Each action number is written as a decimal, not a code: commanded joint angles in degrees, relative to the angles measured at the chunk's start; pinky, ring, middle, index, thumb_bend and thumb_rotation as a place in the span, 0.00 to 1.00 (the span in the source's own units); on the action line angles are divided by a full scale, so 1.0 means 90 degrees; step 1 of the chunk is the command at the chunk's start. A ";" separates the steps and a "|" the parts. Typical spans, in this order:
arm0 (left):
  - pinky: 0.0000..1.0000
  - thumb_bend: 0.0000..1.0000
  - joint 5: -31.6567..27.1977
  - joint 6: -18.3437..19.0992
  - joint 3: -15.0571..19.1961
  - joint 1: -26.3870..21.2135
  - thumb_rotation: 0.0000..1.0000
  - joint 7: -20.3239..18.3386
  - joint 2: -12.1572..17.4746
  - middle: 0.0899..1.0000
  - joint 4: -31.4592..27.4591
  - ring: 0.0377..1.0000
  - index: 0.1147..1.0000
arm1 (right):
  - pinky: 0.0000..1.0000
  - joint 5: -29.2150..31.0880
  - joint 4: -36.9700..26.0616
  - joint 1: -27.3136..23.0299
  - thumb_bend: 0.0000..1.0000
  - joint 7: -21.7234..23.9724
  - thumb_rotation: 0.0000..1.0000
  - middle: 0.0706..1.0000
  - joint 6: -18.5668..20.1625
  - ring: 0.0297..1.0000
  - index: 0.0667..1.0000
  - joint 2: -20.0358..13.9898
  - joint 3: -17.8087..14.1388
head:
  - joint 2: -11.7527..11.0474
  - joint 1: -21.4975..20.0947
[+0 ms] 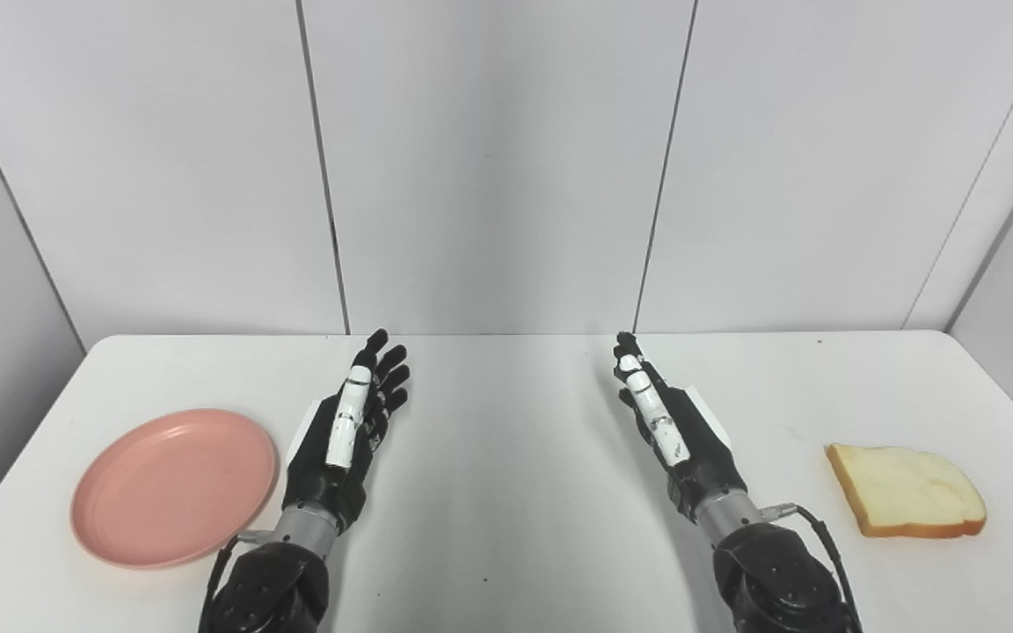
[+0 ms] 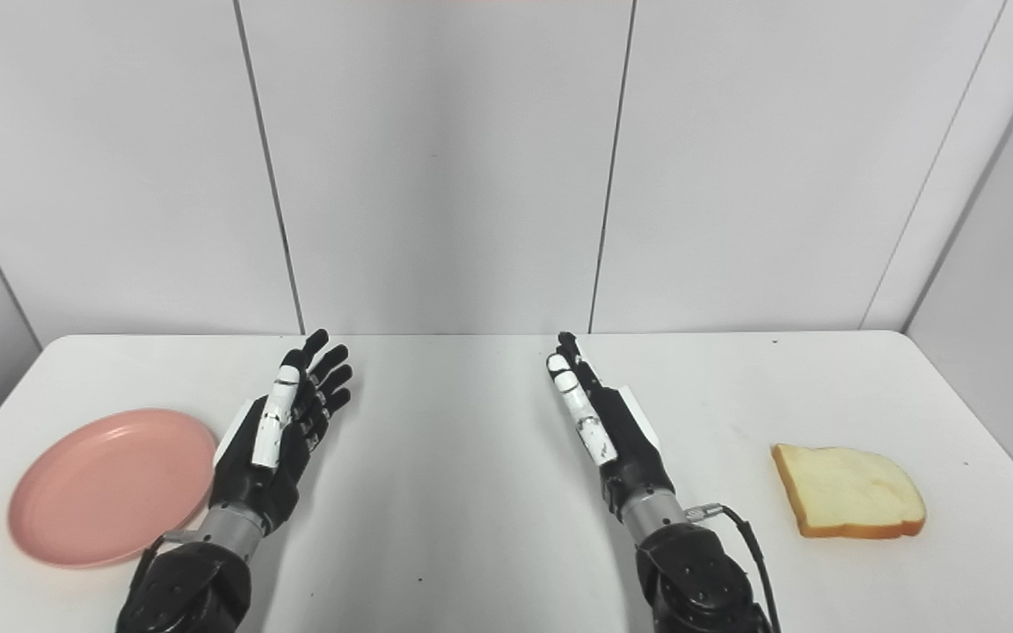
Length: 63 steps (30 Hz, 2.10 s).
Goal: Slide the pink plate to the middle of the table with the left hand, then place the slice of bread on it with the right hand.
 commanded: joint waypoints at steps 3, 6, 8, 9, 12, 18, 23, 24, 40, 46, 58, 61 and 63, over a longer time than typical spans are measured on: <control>0.96 0.44 0.0005 -0.0222 0.0016 -0.0146 1.00 -0.0032 -0.0015 0.95 -0.0165 0.95 0.95 | 1.00 0.0047 -0.0136 -0.0204 0.35 -0.0026 1.00 1.00 -0.0341 1.00 1.00 0.0053 -0.0056 | 0.0006 0.0009; 0.96 0.44 0.0014 -0.0261 0.0011 -0.0147 1.00 -0.0041 -0.0009 0.95 -0.0149 0.95 0.95 | 1.00 0.0030 -0.0153 -0.0203 0.35 -0.0011 1.00 1.00 -0.0349 1.00 1.00 0.0048 -0.0044 | 0.0012 0.0013; 0.96 0.44 0.0010 -0.0229 0.0015 -0.0147 1.00 -0.0030 -0.0021 0.95 -0.0169 0.95 0.95 | 1.00 0.0052 -0.0153 -0.0204 0.35 -0.0013 1.00 1.00 -0.0363 1.00 1.00 0.0063 -0.0063 | 0.0014 0.0013; 0.96 0.44 0.0006 -0.0219 0.0015 -0.0147 1.00 -0.0031 -0.0022 0.95 -0.0173 0.95 0.95 | 1.00 0.0053 -0.0159 -0.0205 0.35 -0.0018 1.00 1.00 -0.0357 1.00 1.00 0.0067 -0.0068 | 0.0014 0.0013; 0.96 0.45 0.0000 -0.0160 0.0021 -0.0142 1.00 -0.0011 -0.0037 0.95 -0.0205 0.95 0.95 | 1.00 0.0038 -0.0164 -0.0200 0.34 -0.0019 1.00 1.00 -0.0369 1.00 1.00 0.0064 -0.0065 | 0.0016 0.0011; 0.96 0.45 -0.0022 -0.0228 0.0010 -0.0147 1.00 -0.0076 -0.0006 0.96 -0.0172 0.96 0.96 | 1.00 0.0021 -0.0179 -0.0198 0.33 -0.0014 1.00 1.00 -0.0328 1.00 1.00 0.0060 -0.0053 | 0.0014 0.0020; 0.97 0.45 -0.0009 -0.0208 0.0003 -0.0134 1.00 -0.0075 -0.0001 0.96 -0.0194 0.96 0.96 | 1.00 0.0009 -0.0178 -0.0205 0.32 -0.0001 1.00 1.00 -0.0332 1.00 1.00 0.0047 -0.0039 | 0.0012 0.0011; 0.97 0.45 -0.0013 -0.0204 0.0006 -0.0136 1.00 -0.0073 -0.0003 0.96 -0.0192 0.96 0.96 | 1.00 0.0018 -0.0171 -0.0206 0.32 -0.0001 1.00 1.00 -0.0340 1.00 1.00 0.0052 -0.0044 | 0.0010 0.0018; 0.96 0.44 0.0012 -0.0288 -0.0021 -0.0177 1.00 -0.0052 -0.0081 0.95 -0.0053 0.96 0.96 | 1.00 0.0060 -0.0169 -0.0180 0.33 -0.0028 1.00 1.00 -0.0316 1.00 1.00 0.0060 -0.0103 | -0.0123 0.0391; 0.99 0.44 0.0052 -0.0495 -0.0103 -0.0235 1.00 -0.0031 -0.0249 0.97 0.0231 0.98 0.97 | 1.00 0.0132 -0.0225 -0.0092 0.29 0.0100 1.00 1.00 -0.0290 1.00 1.00 -0.0092 -0.0148 | -0.0350 0.1094; 0.95 0.46 0.0566 -0.1192 -0.0191 -0.0444 1.00 0.0382 -0.0648 0.93 0.1055 0.94 0.93 | 1.00 0.0343 -0.0117 -0.0088 0.20 0.0253 1.00 1.00 -0.0469 1.00 1.00 -0.0282 -0.0329 | -0.0687 0.2170; 0.93 0.46 0.0645 -0.1243 -0.0195 -0.0456 1.00 0.0423 -0.0687 0.92 0.1101 0.93 0.92 | 1.00 0.0309 -0.0174 -0.0081 0.19 0.0207 1.00 1.00 -0.0435 1.00 1.00 -0.0270 -0.0338 | -0.0691 0.2174; 0.92 0.45 0.0701 -0.1289 -0.0217 -0.0462 1.00 0.0445 -0.0683 0.92 0.1120 0.93 0.92 | 1.00 0.0253 -0.0213 -0.0072 0.16 0.0181 1.00 1.00 -0.0438 1.00 1.00 -0.0270 -0.0322 | -0.0702 0.2178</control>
